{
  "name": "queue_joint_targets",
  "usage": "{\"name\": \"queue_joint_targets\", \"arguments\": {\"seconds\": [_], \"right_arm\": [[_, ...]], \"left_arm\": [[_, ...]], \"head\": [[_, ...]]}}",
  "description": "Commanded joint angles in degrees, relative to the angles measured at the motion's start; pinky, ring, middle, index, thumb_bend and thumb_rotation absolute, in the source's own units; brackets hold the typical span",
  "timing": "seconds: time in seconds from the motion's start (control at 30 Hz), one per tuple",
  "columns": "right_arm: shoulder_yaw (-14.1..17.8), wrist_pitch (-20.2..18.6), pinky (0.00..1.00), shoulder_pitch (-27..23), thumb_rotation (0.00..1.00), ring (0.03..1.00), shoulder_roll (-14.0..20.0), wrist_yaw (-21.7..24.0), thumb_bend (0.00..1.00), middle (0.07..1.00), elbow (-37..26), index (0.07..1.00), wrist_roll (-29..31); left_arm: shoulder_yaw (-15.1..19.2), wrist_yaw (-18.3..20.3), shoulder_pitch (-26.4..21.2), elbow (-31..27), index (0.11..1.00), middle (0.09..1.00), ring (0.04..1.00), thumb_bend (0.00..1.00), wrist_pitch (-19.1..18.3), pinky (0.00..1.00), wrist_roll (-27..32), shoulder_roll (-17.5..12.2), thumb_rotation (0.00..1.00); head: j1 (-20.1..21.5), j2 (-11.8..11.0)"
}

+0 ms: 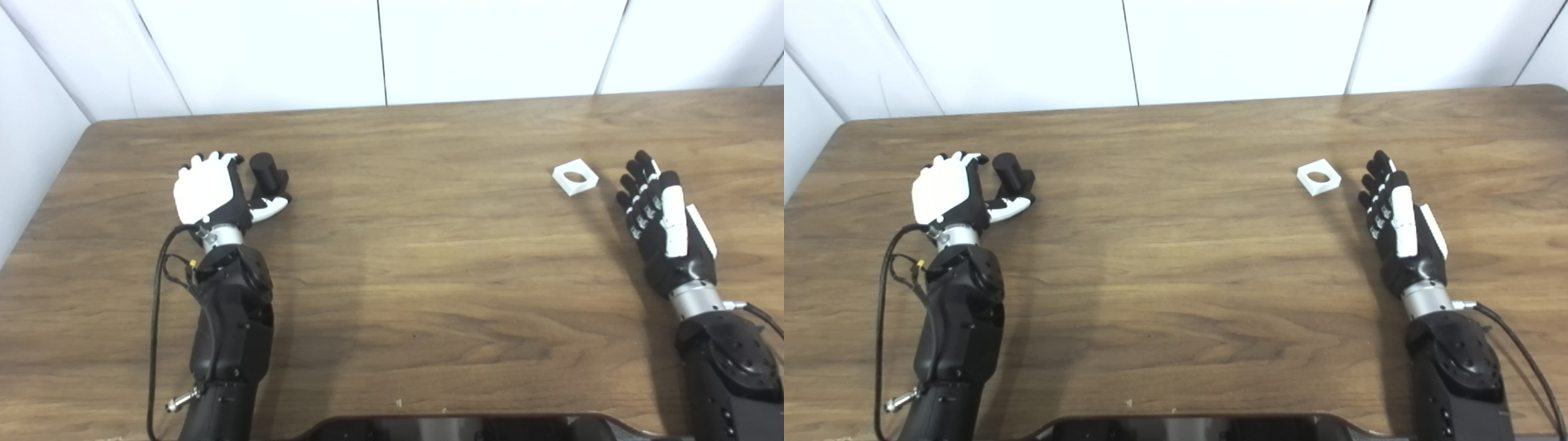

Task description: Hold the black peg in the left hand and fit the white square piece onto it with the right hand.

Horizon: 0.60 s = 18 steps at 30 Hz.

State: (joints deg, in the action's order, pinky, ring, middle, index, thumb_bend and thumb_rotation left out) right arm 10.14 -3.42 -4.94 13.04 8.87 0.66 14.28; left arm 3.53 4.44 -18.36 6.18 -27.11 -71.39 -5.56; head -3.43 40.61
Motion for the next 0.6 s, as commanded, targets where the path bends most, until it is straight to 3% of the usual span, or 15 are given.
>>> {"name": "queue_joint_targets", "arguments": {"seconds": [0.0,0.37,0.57], "right_arm": [[-0.1,2.2,1.0,0.1,1.0,1.0,-0.5,0.7,0.51,1.0,1.4,1.0,0.6],[0.1,1.5,1.0,0.2,1.0,1.0,-0.4,0.9,0.51,1.0,1.1,1.0,1.1],[0.0,1.8,1.0,0.3,1.0,1.0,-0.4,1.1,0.52,1.0,1.3,1.0,1.2]], "left_arm": [[0.5,-0.1,-2.9,-0.3,0.789,0.932,1.0,0.75,0.2,1.0,-2.5,-0.2,0.44],[0.6,1.3,-3.3,-0.2,0.735,0.906,0.994,0.76,0.2,1.0,-3.6,-0.2,0.38],[1.2,3.6,-3.5,-0.3,0.734,0.904,0.994,0.76,0.2,1.0,-5.2,0.3,0.41]], "head": [[-0.1,0.1],[-0.2,0.2],[-0.3,0.2]]}}
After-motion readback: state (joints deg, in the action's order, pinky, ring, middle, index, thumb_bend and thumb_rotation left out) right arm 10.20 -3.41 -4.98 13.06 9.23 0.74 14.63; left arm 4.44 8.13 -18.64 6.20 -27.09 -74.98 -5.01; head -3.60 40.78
